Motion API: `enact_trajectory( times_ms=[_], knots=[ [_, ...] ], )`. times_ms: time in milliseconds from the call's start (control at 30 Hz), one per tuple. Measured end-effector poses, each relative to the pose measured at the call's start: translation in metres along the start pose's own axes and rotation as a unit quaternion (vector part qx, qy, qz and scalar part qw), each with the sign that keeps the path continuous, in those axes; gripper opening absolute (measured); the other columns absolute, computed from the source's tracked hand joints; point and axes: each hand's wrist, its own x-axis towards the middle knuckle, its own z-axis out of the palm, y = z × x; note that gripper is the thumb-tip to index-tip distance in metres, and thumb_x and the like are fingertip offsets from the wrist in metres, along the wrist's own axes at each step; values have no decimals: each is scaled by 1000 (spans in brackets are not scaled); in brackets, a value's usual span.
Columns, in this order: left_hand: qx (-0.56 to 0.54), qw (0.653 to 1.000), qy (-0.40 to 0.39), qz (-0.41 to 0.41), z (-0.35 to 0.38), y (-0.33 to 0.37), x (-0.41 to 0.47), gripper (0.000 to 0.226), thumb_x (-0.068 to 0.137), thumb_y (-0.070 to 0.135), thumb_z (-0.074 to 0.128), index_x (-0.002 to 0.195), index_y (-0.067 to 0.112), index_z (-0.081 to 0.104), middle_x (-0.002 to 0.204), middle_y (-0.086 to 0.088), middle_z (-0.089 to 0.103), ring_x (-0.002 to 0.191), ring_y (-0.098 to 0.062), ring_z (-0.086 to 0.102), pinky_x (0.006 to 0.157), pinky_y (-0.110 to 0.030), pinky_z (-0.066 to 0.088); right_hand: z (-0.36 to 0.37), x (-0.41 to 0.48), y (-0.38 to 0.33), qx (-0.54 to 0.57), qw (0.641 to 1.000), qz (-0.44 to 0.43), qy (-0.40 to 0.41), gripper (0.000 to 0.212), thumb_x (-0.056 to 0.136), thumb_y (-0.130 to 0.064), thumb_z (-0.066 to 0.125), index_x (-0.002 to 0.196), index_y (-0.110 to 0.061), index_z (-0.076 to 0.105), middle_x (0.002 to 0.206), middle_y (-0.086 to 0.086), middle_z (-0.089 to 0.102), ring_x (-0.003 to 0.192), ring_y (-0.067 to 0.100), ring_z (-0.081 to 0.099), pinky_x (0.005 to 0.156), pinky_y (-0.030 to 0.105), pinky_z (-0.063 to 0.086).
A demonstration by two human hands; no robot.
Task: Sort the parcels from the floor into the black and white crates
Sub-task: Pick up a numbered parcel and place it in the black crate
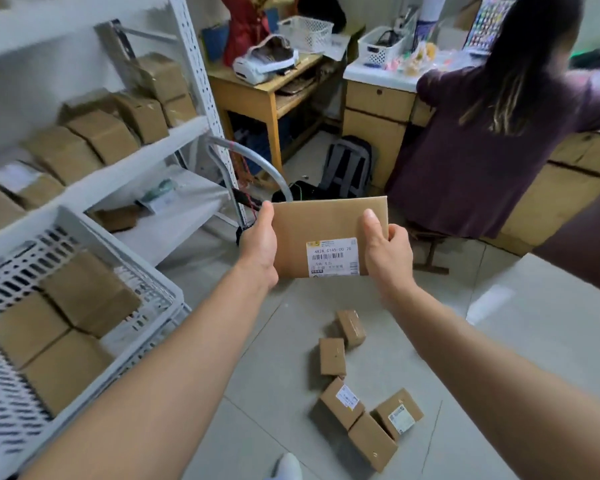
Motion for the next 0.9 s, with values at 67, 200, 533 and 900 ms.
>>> enact_trajectory(
  times_ms=[67, 200, 533, 900],
  knots=[
    [-11, 1000, 25, 12, -12, 9, -14, 34, 87, 60, 52, 87, 27, 57, 90, 4, 66, 82, -17, 63, 84, -48, 53, 3, -9, -17, -9, 999, -15, -27, 58, 85, -62, 49, 118, -14, 50, 118, 5, 55, 98, 19, 59, 87, 39, 49],
    [-36, 995, 87, 38, -40, 17, -41, 40, 85, 60, 53, 101, 24, 60, 100, 4, 65, 86, -14, 59, 87, -43, 50, 10, -30, -41, -11, 996, -26, -90, 52, 85, -64, 47, 103, -15, 56, 118, 11, 55, 98, 24, 60, 89, 44, 51],
    [-110, 972, 195, 68, -124, 0, -101, 11, 88, 28, 57, 90, 18, 53, 84, -2, 59, 69, -14, 56, 53, -24, 42, 39, -89, -62, -1, 964, -7, -267, 92, 77, -78, 42, 120, 2, 55, 116, 25, 59, 91, 35, 62, 93, 53, 48],
    [-220, 920, 297, 127, -229, 8, -144, 14, 78, 14, 51, 65, 16, 55, 60, -1, 61, 53, -18, 55, 48, -23, 45, 116, -146, -63, 5, 920, 51, -388, 104, 57, -86, 43, 136, -19, 44, 126, 4, 54, 111, 28, 54, 99, 49, 43]
  ],
)
